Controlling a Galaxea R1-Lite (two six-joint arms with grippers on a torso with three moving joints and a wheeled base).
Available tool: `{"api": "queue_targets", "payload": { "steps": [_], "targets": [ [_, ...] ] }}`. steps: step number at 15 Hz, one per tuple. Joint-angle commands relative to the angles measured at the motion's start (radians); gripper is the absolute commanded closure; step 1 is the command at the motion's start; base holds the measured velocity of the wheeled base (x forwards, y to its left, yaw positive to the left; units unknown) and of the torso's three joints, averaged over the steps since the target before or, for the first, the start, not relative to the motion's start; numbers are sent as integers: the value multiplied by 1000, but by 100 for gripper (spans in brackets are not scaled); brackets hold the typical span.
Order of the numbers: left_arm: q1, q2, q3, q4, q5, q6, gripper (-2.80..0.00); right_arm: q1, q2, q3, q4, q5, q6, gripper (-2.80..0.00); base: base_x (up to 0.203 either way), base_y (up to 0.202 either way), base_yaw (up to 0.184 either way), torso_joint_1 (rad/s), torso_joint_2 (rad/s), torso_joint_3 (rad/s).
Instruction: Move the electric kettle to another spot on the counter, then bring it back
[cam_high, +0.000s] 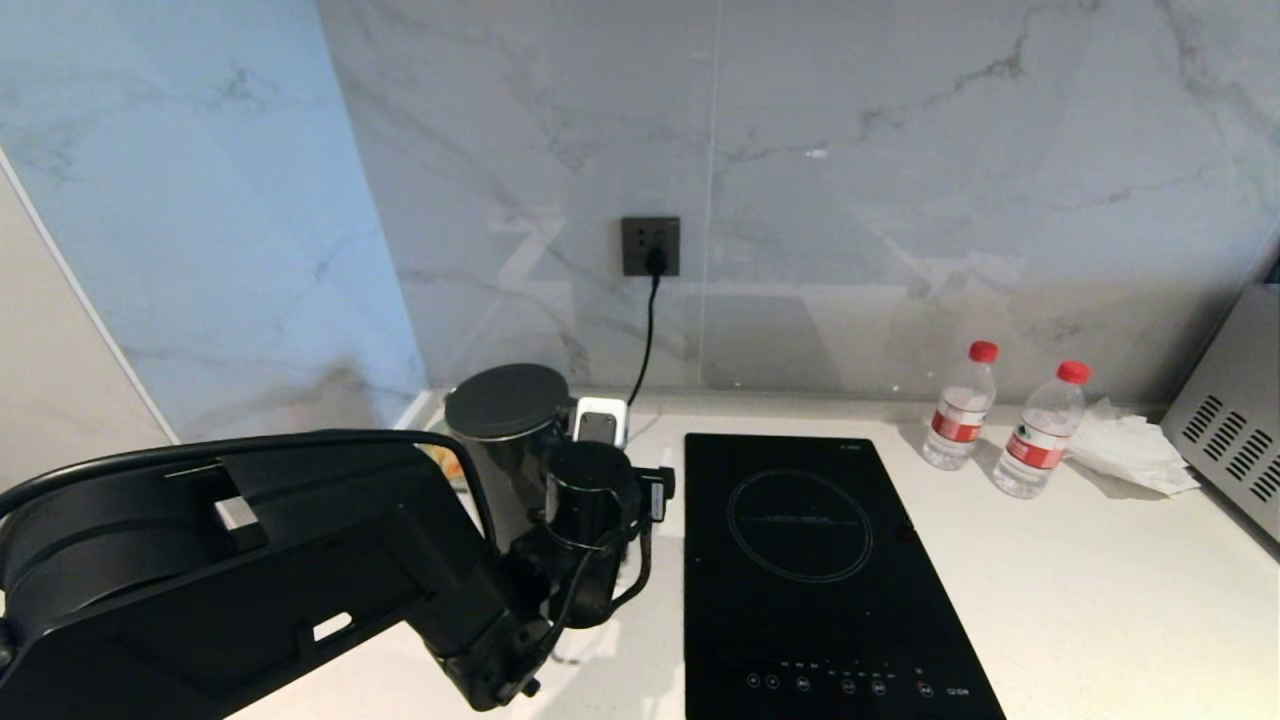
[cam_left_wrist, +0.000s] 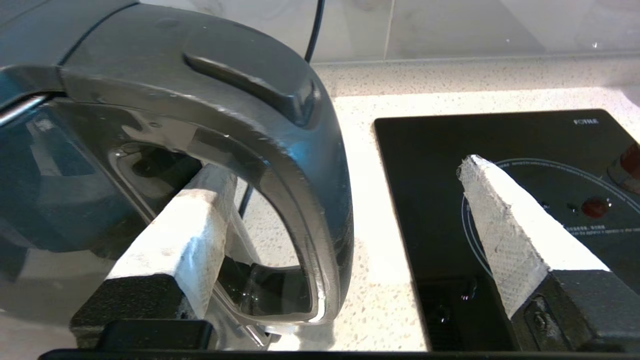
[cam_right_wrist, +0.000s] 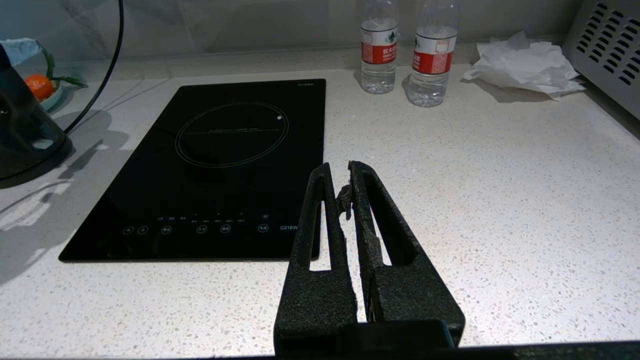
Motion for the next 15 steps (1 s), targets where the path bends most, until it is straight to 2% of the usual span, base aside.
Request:
{"api": "queue_targets", "payload": {
  "steps": [1,7,11,15],
  "targets": [
    [2,-12,23,-20,5,-3,-280,0,0,0,-1,0,0,0,0,0,0,0,0,0],
    [-11,-18,103,-91,1,-5,-280,0,0,0,0,0,0,0,0,0,0,0,0,0],
    [-70,-21,135,-113,8,-15,-280,0,0,0,0,0,0,0,0,0,0,0,0,0],
    [-83,-27,198,-161,10,-16,-280,0,0,0,0,0,0,0,0,0,0,0,0,0]
  ]
}}
